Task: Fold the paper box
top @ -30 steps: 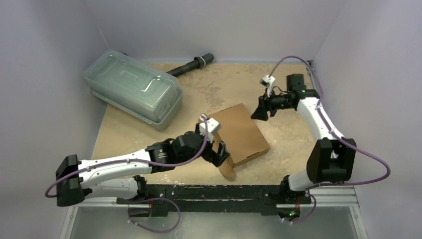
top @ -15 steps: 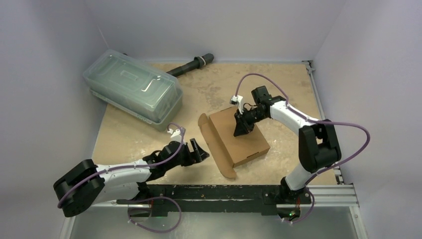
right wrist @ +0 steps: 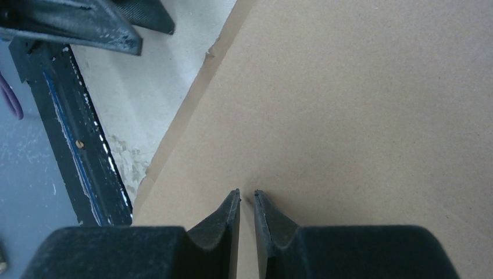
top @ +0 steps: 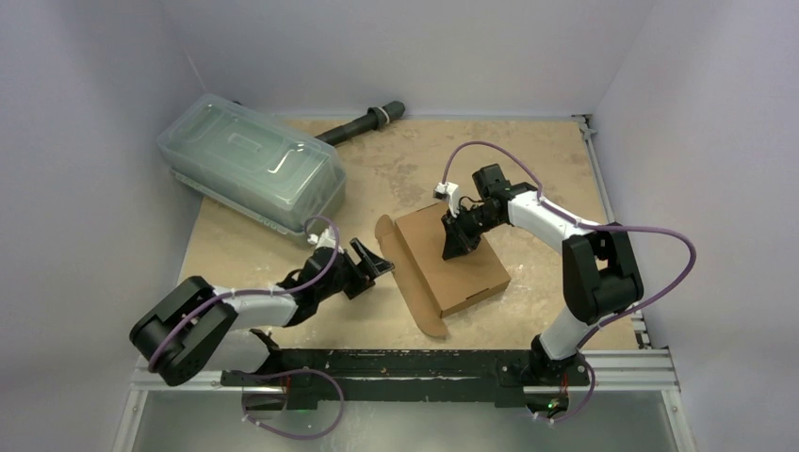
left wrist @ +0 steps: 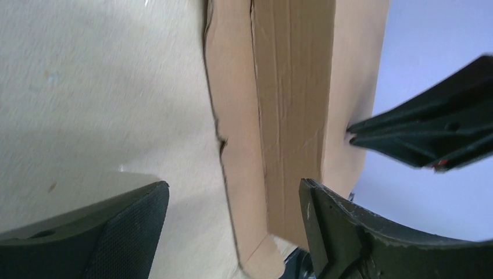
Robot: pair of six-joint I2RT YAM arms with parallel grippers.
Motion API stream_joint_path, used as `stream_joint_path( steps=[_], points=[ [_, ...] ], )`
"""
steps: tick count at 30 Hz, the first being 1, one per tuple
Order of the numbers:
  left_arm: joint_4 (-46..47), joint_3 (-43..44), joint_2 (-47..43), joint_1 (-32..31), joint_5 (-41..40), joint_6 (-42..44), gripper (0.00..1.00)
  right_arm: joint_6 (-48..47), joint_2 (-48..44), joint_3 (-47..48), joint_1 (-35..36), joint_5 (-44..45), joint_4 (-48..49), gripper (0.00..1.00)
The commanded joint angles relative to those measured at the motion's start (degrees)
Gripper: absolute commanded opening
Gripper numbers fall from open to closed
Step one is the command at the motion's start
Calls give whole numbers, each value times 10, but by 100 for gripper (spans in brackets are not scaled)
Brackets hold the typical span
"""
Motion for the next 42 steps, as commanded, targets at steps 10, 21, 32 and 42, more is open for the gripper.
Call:
stream_joint_path(
  steps=[10,21,32,42],
  points=[
    [58,65,159,24,50,-56,82,-2,25,-6,0,60,1,19],
    [-134,160,100,32,-58,230,83,-3,22,-4,1,51,-3,21],
    [-82,203,160,114,-5,318,59,-3,22,-2,1,48,-4,21],
    [-65,239,235,114,25,283,37,-3,24,0,1,45,-6,21]
  ],
)
